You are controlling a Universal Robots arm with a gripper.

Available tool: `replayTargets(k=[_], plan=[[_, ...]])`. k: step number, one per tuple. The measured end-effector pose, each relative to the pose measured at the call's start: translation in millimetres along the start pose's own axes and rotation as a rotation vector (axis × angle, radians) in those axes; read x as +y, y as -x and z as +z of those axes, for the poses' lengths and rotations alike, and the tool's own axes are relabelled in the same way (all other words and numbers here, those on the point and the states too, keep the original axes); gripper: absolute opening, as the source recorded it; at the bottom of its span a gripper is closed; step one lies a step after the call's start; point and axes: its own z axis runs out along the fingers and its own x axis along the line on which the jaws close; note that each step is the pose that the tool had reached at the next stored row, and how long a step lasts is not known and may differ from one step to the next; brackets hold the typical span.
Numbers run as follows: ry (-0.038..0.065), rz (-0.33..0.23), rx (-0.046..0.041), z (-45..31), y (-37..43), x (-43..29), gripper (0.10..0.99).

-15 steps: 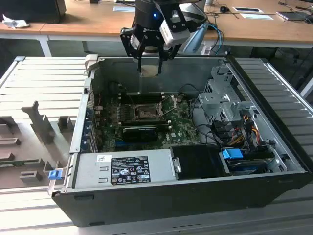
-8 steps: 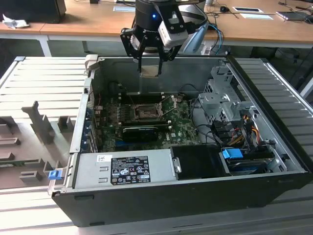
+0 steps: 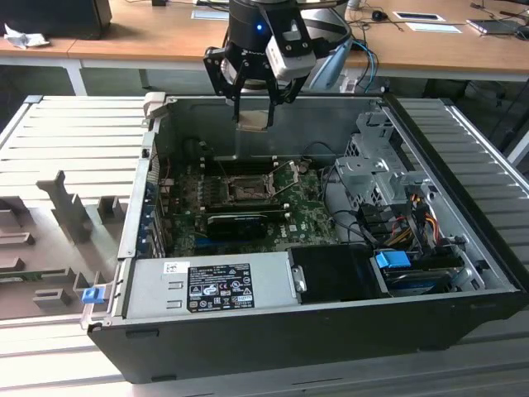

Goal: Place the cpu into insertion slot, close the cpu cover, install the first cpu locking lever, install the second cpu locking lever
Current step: 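Place the cpu into insertion slot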

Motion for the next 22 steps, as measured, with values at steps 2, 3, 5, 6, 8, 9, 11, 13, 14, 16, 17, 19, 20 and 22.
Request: replayTargets(k=[2,3,5,6,8,9,11,13,14,16,17,19,20,22], plan=[[0.0,0.024,-0.0022,0.0,0.0,0.0,0.525],[0.001,0.028,-0.0025,0.0,0.0,0.0,0.525],[0.001,0.044,-0.004,0.1,0.0,0.0,0.525],[0.001,0.053,-0.0048,0.0,0.0,0.0,0.525],[0.001,0.069,-0.0062,0.1,0.0,0.0,0.525],[0.001,0.074,-0.0067,0.1,0.0,0.0,0.525],[0.002,0.086,-0.0077,0.1,0.0,0.0,0.525],[0.002,0.093,-0.0084,0.1,0.0,0.0,0.525],[0.002,0.098,-0.0088,0.1,0.0,0.0,0.525],[0.002,0.105,-0.0094,0.1,0.0,0.0,0.525],[0.002,0.11,-0.0099,0.2,0.0,0.0,0.525],[0.002,0.119,-0.0107,0.2,0.0,0.0,0.525],[0.002,0.123,-0.011,0.2,0.0,0.0,0.525],[0.003,0.136,-0.0122,0.3,0.0,0.0,0.525]])
